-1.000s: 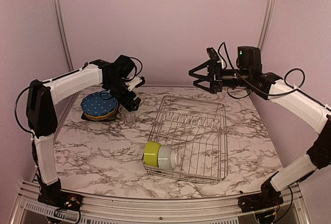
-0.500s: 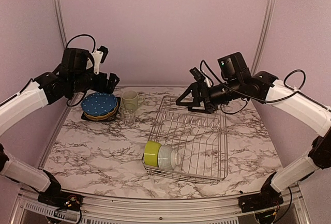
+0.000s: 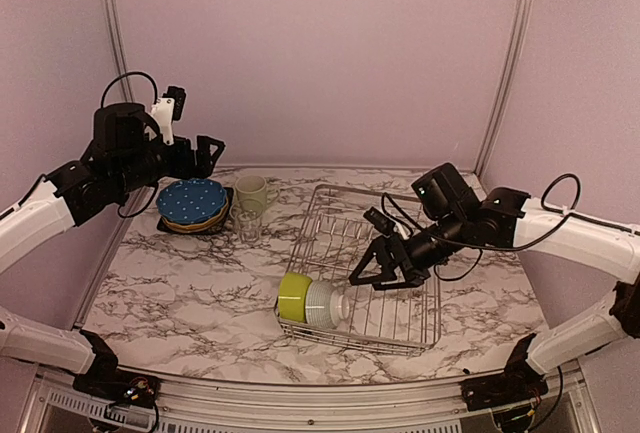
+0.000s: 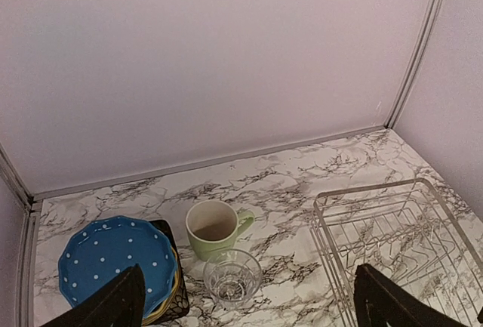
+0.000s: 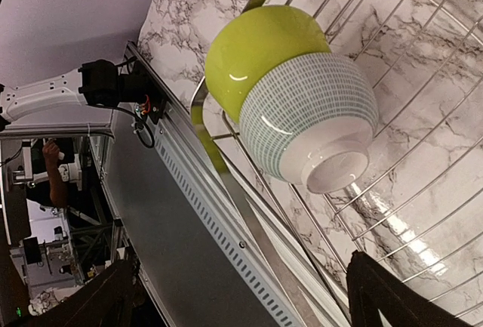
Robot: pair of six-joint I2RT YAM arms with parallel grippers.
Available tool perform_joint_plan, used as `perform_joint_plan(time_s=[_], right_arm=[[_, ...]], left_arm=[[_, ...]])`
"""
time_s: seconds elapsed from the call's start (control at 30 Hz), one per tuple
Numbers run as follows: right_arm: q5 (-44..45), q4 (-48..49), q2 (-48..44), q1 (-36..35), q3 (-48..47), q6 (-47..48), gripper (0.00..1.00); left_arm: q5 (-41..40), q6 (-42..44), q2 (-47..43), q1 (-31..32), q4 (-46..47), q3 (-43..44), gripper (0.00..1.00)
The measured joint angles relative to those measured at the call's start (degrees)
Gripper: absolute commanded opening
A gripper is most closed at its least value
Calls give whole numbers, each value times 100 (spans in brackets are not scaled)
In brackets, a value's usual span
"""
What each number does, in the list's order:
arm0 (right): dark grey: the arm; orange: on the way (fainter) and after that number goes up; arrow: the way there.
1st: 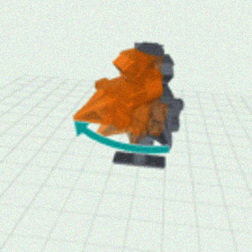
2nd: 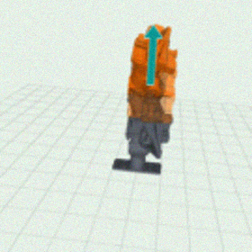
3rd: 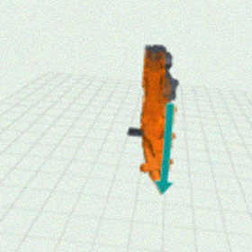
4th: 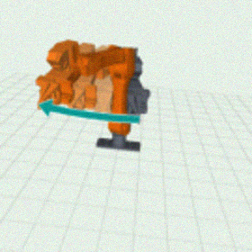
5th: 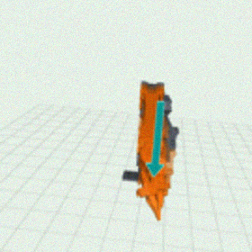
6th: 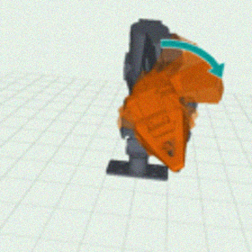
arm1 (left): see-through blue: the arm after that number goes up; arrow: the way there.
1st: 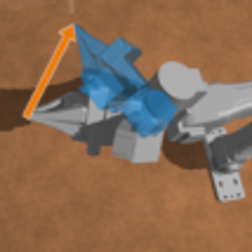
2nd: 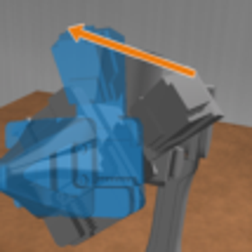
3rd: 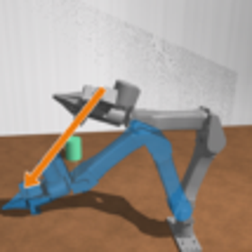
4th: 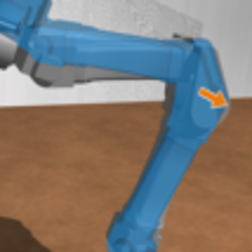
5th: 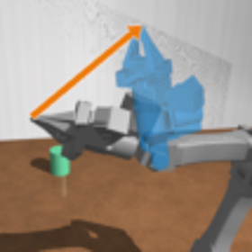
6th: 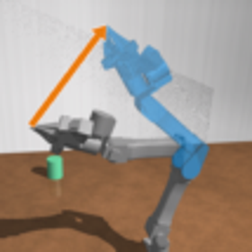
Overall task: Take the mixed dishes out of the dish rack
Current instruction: Grab the bowl from the dish rack.
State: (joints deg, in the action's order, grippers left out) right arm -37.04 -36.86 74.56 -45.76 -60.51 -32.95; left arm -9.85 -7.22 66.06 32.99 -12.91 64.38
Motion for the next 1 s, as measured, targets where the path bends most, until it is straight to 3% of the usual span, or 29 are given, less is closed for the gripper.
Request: perform_joint_plan(time_s=[0.33, 1.0], right_arm=[[-461, 1239, 11, 42, 1025, -304, 91], [-787, 2308, 994, 407, 1484, -170, 84]], left_arm=[[446, -293, 2, 0, -15, -107, 99], [774, -376, 0, 0, -118, -68, 99]])
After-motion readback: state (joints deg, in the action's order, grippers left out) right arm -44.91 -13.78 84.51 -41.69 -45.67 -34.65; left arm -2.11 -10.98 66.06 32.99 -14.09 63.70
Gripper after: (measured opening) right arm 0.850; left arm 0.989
